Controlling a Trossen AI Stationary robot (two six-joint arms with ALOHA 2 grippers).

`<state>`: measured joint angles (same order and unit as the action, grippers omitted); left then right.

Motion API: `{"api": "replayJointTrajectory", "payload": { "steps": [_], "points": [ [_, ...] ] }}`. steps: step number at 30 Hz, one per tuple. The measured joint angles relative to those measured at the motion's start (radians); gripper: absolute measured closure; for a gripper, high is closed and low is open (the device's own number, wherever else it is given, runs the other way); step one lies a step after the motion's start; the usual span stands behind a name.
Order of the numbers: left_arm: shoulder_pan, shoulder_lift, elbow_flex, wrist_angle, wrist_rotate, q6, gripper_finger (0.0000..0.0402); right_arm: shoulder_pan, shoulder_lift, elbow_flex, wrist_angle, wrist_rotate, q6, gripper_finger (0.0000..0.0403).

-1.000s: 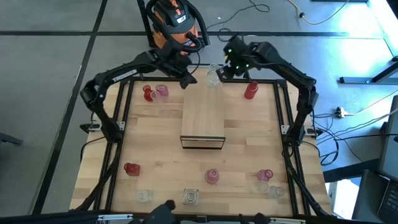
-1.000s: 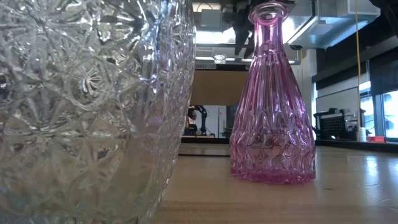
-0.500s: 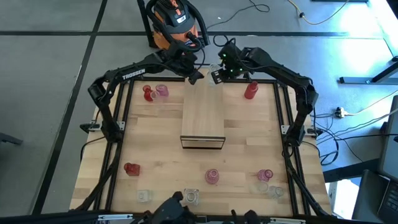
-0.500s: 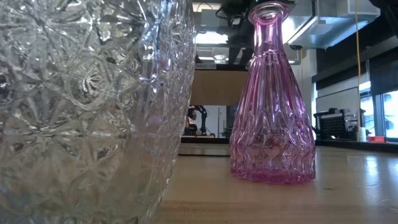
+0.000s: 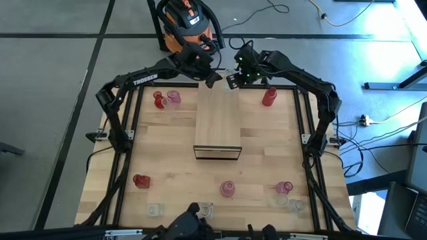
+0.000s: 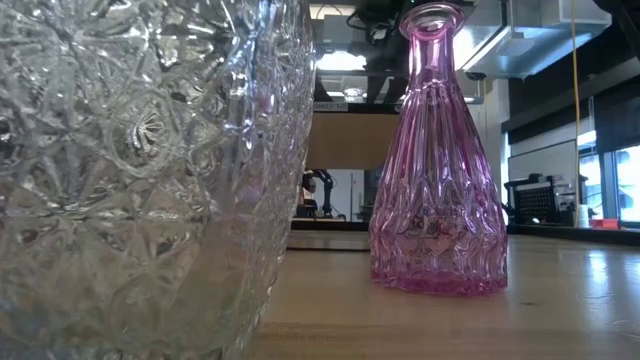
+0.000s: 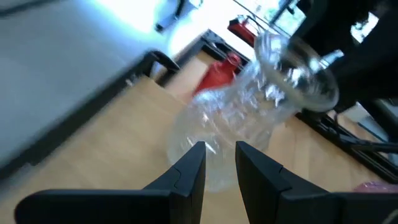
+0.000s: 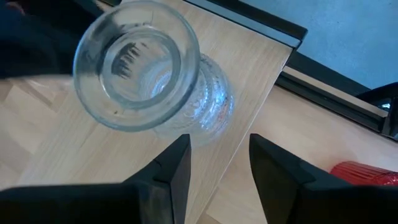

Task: Sort vases onto shelf
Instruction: Put the transparent vase on the shelf

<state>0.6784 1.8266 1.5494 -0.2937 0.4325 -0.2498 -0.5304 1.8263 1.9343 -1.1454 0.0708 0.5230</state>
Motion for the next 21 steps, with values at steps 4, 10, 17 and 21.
{"api": "replayJointTrajectory", "payload": {
  "steps": [4,10,17,21],
  "points": [
    [-0.013,0.031,0.000,0.021,0.007,-0.010,0.0321,0.000,0.000,0.000,0.000,0.001,0.005,0.0259],
    [-0.011,0.037,0.000,0.031,-0.001,-0.008,0.0321,0.000,0.001,0.000,0.005,0.025,0.007,0.0259],
    [-0.011,0.037,0.000,0.062,-0.007,-0.008,0.0321,0.000,0.001,0.000,0.058,0.050,-0.004,0.0259],
    [-0.011,0.037,0.000,0.068,-0.033,-0.009,0.0321,0.000,0.001,0.000,0.076,0.054,-0.004,0.0259]
  ]
}}
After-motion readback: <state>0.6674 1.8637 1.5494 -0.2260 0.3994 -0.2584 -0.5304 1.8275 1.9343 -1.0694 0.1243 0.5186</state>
